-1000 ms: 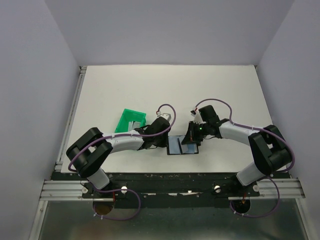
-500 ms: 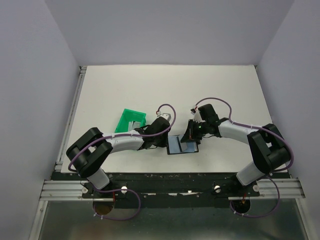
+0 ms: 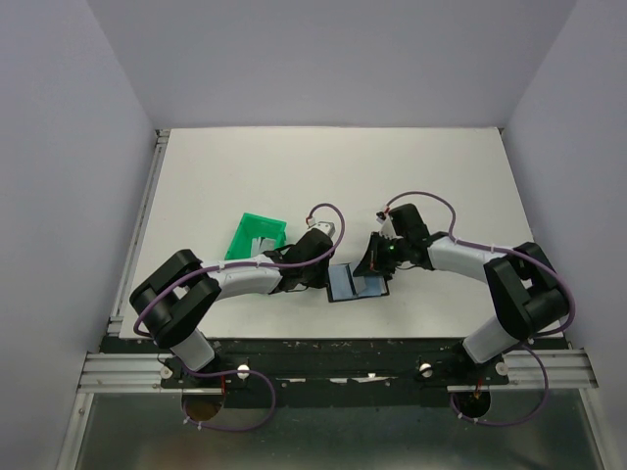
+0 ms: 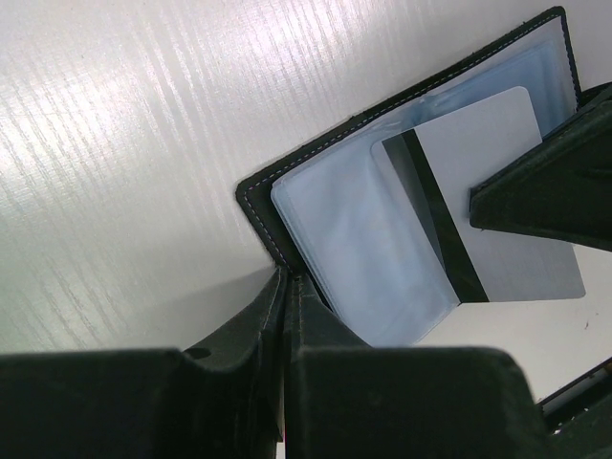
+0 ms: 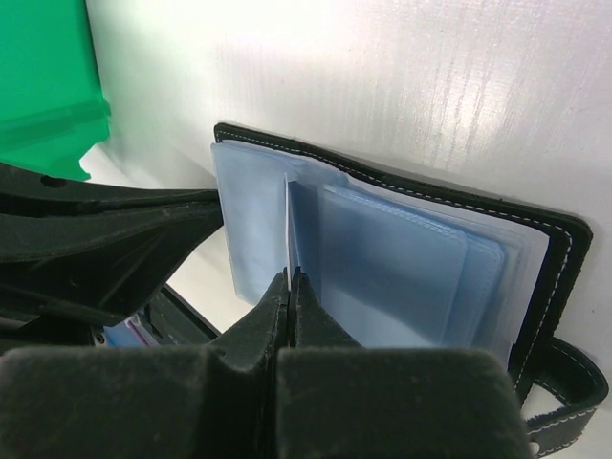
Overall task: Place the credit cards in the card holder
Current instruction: Insert the credit card into the card holder.
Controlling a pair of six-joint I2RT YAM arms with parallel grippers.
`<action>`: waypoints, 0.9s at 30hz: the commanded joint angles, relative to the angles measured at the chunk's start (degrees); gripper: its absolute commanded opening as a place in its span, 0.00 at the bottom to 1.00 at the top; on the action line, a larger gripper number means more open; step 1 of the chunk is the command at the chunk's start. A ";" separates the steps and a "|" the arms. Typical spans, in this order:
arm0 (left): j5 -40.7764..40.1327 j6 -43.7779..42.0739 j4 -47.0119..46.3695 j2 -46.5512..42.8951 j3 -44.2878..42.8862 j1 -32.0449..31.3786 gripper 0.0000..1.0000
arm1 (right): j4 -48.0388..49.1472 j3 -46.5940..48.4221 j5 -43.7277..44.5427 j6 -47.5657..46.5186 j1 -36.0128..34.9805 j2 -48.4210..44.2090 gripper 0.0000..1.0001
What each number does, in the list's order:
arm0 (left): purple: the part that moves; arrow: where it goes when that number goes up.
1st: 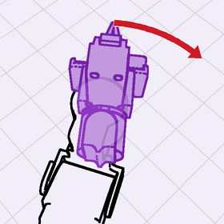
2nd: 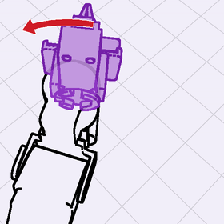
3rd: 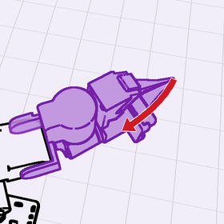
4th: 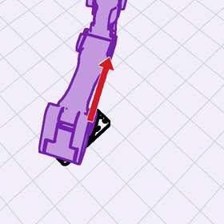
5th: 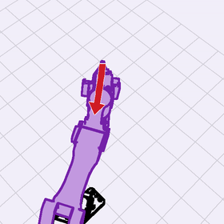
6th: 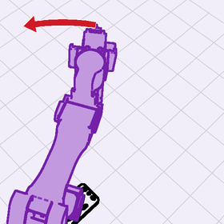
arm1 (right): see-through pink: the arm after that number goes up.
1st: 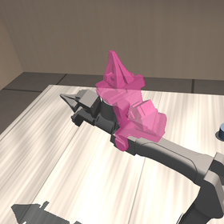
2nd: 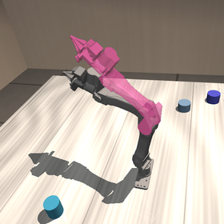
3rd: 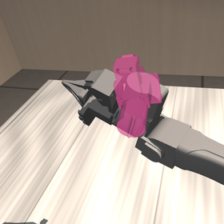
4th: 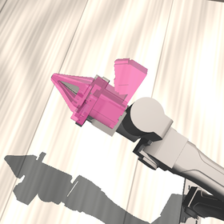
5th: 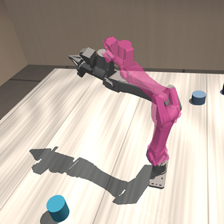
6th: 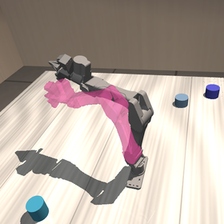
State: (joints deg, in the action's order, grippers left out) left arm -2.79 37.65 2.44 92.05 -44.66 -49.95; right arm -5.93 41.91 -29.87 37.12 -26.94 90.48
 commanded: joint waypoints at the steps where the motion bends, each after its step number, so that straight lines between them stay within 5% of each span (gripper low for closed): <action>1: 1.56 -0.30 -0.59 1.55 -1.21 -0.32 0.12 | 4.35 -1.39 2.97 3.04 -0.48 0.31 0.01; 27: 1.64 -0.38 -0.50 1.73 -1.21 -0.32 0.12 | 3.65 -6.67 11.15 8.58 -1.45 -4.61 0.01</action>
State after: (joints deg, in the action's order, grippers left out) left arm -2.79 37.52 2.52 92.60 -45.32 -49.95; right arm -1.06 36.34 -22.52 44.82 -27.81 86.17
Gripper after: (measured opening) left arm 0.119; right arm 0.012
